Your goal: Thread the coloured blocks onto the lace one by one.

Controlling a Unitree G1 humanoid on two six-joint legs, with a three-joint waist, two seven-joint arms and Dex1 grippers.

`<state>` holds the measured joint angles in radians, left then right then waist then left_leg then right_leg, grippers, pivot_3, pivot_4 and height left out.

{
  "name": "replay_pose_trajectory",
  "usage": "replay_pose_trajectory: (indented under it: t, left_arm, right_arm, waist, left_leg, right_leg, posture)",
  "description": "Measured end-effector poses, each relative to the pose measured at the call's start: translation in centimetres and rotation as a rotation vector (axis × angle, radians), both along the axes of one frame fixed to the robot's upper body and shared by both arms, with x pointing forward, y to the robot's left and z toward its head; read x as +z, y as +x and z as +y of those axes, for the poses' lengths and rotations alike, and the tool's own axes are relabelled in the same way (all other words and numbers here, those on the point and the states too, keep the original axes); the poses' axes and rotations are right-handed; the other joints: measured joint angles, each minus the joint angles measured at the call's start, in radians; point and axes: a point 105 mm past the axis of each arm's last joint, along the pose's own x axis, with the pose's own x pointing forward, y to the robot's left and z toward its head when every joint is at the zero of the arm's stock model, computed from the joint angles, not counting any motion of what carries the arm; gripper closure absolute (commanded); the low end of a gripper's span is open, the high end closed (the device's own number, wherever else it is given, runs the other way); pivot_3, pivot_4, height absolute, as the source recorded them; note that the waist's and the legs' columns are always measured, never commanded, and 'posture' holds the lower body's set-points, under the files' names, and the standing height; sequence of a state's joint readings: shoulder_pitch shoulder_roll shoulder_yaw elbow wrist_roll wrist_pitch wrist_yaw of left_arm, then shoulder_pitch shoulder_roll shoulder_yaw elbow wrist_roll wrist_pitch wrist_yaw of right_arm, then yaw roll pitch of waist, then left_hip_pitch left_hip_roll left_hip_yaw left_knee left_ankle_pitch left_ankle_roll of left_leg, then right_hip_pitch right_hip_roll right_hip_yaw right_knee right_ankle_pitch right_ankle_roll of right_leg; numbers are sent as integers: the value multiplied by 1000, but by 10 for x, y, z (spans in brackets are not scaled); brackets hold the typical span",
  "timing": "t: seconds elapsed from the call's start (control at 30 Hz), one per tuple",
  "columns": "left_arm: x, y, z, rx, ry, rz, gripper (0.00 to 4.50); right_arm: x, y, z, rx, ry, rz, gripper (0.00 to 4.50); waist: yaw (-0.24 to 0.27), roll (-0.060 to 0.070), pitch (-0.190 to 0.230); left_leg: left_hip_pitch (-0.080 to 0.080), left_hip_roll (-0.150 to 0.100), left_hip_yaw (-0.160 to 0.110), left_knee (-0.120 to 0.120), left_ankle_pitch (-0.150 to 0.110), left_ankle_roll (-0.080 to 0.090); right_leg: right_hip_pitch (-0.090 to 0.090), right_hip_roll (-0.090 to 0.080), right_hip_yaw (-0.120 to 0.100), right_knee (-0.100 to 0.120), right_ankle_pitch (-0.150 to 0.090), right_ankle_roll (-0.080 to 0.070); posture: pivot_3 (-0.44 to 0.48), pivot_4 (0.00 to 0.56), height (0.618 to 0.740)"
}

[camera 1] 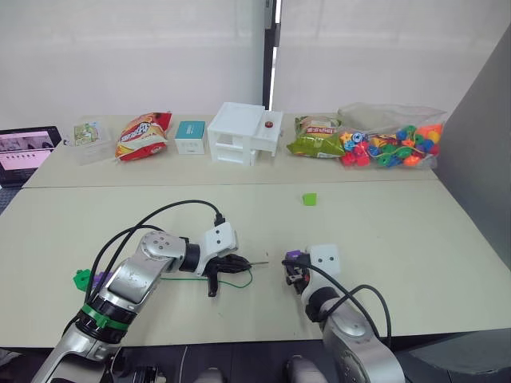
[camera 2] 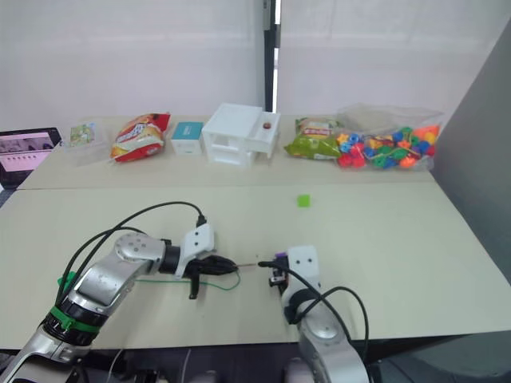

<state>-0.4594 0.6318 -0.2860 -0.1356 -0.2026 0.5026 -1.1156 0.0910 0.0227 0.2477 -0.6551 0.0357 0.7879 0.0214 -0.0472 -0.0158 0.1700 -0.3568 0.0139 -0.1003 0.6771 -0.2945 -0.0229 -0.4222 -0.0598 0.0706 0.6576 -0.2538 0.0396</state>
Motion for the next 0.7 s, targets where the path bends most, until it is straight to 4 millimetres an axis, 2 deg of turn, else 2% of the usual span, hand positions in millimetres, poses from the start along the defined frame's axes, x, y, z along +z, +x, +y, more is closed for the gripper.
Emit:
replay_pose_trajectory:
  t: [0.17,0.23,0.33,0.43,0.47,0.57,0.7]
  left_arm:
    - [0,-1,0,-7,1,5,4500]
    - [0,-1,0,-7,1,5,4500]
    - [0,-1,0,-7,2,5,4500]
    - [-1,-1,1,-4,6,5,4500]
    - [-1,-1,2,-3,7,7,4500]
    - [-2,-1,2,2,6,5,4500]
    - [-2,-1,4,14,4,5,4500]
  right_arm:
    - [-1,0,3,17,-1,24,3346]
    - [0,0,3,16,2,16,2288]
    - [1,0,2,38,7,11,1248]
    - [26,4,-4,92,-13,-71,208]
    - [36,5,-5,122,-24,-102,51]
    - [61,6,-13,256,-85,-170,51]
    - [72,1,-21,510,-177,-140,51]
  waist:
    - [-2,0,0]
    - [-2,0,0]
    - [0,0,0]
    - [2,0,0]
    - [2,0,0]
    - [2,0,0]
    - [4,0,0]
  left_leg:
    - [2,0,0,0,0,0]
    - [2,0,0,-1,0,0]
    - [1,0,0,0,0,0]
    - [0,0,0,0,0,0]
    - [0,0,0,0,0,0]
    - [0,0,-1,0,0,0]
    - [0,0,-1,0,0,1]
  right_leg:
    - [1,0,0,0,0,0]
    - [1,1,0,1,0,0]
    - [0,0,0,0,0,0]
    - [0,0,0,0,0,0]
    - [0,0,0,0,0,0]
    - [1,0,0,0,0,0]
    - [2,0,-1,-1,0,0]
  posture:
    - [0,150,740]
    - [0,150,740]
    - [0,150,740]
    - [0,150,740]
    - [0,150,740]
    - [0,150,740]
    - [0,150,740]
